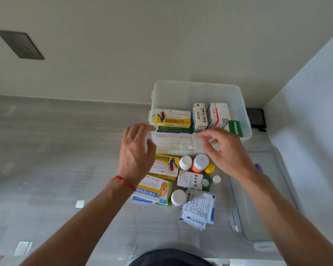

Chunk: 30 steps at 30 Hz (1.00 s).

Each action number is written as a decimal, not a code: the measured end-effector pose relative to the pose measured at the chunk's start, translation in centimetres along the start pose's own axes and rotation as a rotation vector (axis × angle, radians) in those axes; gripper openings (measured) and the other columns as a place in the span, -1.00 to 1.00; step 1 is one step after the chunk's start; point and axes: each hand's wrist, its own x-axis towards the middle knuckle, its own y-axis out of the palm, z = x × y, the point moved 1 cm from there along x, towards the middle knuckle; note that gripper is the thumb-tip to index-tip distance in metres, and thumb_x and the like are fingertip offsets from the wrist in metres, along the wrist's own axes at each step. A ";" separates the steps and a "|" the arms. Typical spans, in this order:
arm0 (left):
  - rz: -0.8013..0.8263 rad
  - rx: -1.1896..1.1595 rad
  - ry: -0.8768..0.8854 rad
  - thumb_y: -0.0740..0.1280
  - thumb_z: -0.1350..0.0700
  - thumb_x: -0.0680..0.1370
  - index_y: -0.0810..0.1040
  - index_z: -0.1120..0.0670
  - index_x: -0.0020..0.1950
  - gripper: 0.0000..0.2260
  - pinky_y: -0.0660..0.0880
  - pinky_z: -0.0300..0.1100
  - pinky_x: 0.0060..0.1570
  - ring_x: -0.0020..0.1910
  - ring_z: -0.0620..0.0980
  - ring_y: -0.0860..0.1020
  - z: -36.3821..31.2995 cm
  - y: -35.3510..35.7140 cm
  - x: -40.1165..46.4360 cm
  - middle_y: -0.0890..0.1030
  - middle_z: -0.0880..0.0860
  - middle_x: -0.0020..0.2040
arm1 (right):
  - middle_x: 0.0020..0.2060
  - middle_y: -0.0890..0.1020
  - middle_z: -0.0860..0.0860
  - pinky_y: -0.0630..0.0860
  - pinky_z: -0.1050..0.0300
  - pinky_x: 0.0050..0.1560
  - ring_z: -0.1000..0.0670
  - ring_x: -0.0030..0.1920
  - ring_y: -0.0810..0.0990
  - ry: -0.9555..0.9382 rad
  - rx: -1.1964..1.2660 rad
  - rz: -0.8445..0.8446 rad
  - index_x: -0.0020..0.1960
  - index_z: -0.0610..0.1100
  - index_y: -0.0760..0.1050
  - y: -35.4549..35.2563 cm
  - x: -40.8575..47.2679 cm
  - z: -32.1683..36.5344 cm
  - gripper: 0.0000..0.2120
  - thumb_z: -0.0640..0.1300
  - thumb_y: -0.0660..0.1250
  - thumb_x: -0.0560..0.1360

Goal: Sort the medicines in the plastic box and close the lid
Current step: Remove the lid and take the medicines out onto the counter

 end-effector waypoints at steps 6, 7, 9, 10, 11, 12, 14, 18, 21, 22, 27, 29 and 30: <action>0.155 0.187 0.072 0.22 0.26 0.47 0.59 0.11 0.17 -0.68 0.38 0.08 0.30 0.43 0.16 0.36 -2.0 4.4 8.9 0.49 0.11 0.38 | 0.01 0.72 0.04 0.48 0.21 -0.12 0.05 -0.19 0.62 0.046 -0.174 -0.076 0.12 -0.10 0.65 0.4 7.6 -0.7 -0.84 -0.18 0.39 0.55; 0.238 0.267 0.045 0.20 0.21 0.51 0.55 0.07 0.27 -0.65 0.31 0.12 0.38 0.52 0.16 0.24 -1.6 5.4 9.5 0.38 0.10 0.49 | 0.06 0.71 0.01 0.49 0.17 -0.07 0.02 -0.12 0.63 0.069 -0.211 -0.018 0.15 -0.11 0.64 0.8 9.0 -1.3 -0.81 -0.17 0.39 0.55; 0.358 0.372 -0.041 0.14 0.11 0.59 0.40 0.00 0.44 -0.60 0.19 0.21 0.47 0.61 0.16 0.02 -0.5 6.9 9.8 0.14 0.07 0.62 | 0.17 0.68 -0.04 0.55 0.04 0.08 -0.08 0.08 0.63 0.112 -0.318 0.152 0.24 -0.14 0.61 1.8 11.7 -2.6 -0.72 -0.15 0.41 0.54; 0.378 0.398 -0.069 0.11 0.08 0.61 0.34 -0.02 0.48 -0.58 0.17 0.24 0.48 0.62 0.16 -0.03 -0.1 7.4 9.7 0.07 0.06 0.64 | 0.20 0.65 -0.08 0.57 -0.03 0.15 -0.12 0.15 0.62 0.118 -0.393 0.244 0.27 -0.16 0.58 2.5 13.0 -3.2 -0.69 -0.14 0.41 0.54; 0.384 0.412 -0.073 0.09 0.06 0.62 0.30 -0.03 0.50 -0.57 0.17 0.25 0.48 0.62 0.16 -0.05 0.3 7.8 9.7 0.04 0.06 0.64 | 0.21 0.63 -0.12 0.57 -0.09 0.17 -0.16 0.18 0.60 0.109 -0.468 0.329 0.29 -0.18 0.56 3.3 14.1 -3.6 -0.66 -0.13 0.41 0.54; 0.382 0.417 -0.065 0.09 0.05 0.62 0.29 -0.04 0.51 -0.57 0.17 0.25 0.48 0.62 0.16 -0.04 0.5 8.0 9.7 0.04 0.06 0.64 | 0.21 0.62 -0.14 0.56 -0.13 0.18 -0.18 0.19 0.59 0.089 -0.525 0.401 0.31 -0.19 0.53 4.1 15.1 -3.8 -0.64 -0.12 0.40 0.54; 0.367 0.409 -0.058 0.10 0.06 0.62 0.27 -0.03 0.52 -0.56 0.18 0.22 0.49 0.62 0.15 -0.02 0.7 8.1 9.7 0.05 0.07 0.64 | 0.17 0.60 -0.14 0.56 -0.15 0.16 -0.18 0.16 0.59 0.036 -0.583 0.501 0.36 -0.18 0.47 5.9 17.0 -3.8 -0.57 -0.08 0.41 0.53; 0.355 0.369 -0.104 0.09 0.07 0.64 0.24 -0.02 0.55 -0.55 0.15 0.15 0.53 0.62 0.12 -0.03 0.7 8.2 9.8 0.05 0.07 0.64 | 0.13 0.58 -0.14 0.56 -0.12 0.13 -0.18 0.12 0.60 -0.021 -0.678 0.608 0.38 -0.19 0.37 8.7 19.2 -4.3 -0.44 0.02 0.46 0.50; 0.338 0.357 -0.129 0.08 0.08 0.64 0.24 0.01 0.55 -0.55 0.16 0.13 0.53 0.62 0.12 -0.01 0.7 8.2 9.7 0.08 0.09 0.63 | 0.20 0.58 -0.17 0.55 -0.14 0.21 -0.20 0.20 0.60 -0.051 -0.764 0.603 0.41 -0.22 0.37 10.4 19.4 -5.2 -0.36 0.01 0.53 0.47; 0.330 0.352 -0.136 0.08 0.08 0.64 0.25 0.01 0.55 -0.56 0.17 0.12 0.53 0.61 0.11 0.00 0.8 8.2 9.7 0.09 0.09 0.63 | 0.21 0.58 -0.17 0.54 -0.15 0.23 -0.21 0.21 0.59 -0.057 -0.776 0.586 0.40 -0.22 0.38 10.5 19.5 -5.3 -0.37 0.00 0.54 0.46; 0.274 0.304 -0.169 0.08 0.08 0.64 0.31 0.05 0.50 -0.59 0.25 0.10 0.48 0.57 0.09 0.12 0.8 8.1 9.9 0.20 0.05 0.59 | 0.22 0.52 -0.18 0.43 -0.17 0.23 -0.21 0.24 0.51 -0.047 -0.820 0.467 0.38 -0.19 0.39 8.5 19.8 -4.1 -0.39 0.03 0.48 0.44; 0.239 0.265 -0.171 0.10 0.09 0.64 0.35 0.08 0.48 -0.60 0.30 0.10 0.45 0.54 0.08 0.18 0.8 8.0 10.0 0.26 0.05 0.56 | 0.22 0.49 -0.18 0.45 -0.19 0.20 -0.21 0.24 0.49 -0.033 -0.805 0.392 0.38 -0.20 0.37 6.7 19.1 -3.0 -0.37 0.05 0.48 0.43; 0.216 0.240 -0.171 0.11 0.10 0.63 0.37 0.10 0.45 -0.61 0.33 0.10 0.42 0.52 0.08 0.21 0.7 7.9 9.9 0.31 0.06 0.54 | 0.22 0.49 -0.18 0.46 -0.20 0.19 -0.21 0.24 0.49 -0.038 -0.795 0.350 0.38 -0.21 0.37 5.7 18.6 -2.5 -0.35 0.06 0.50 0.43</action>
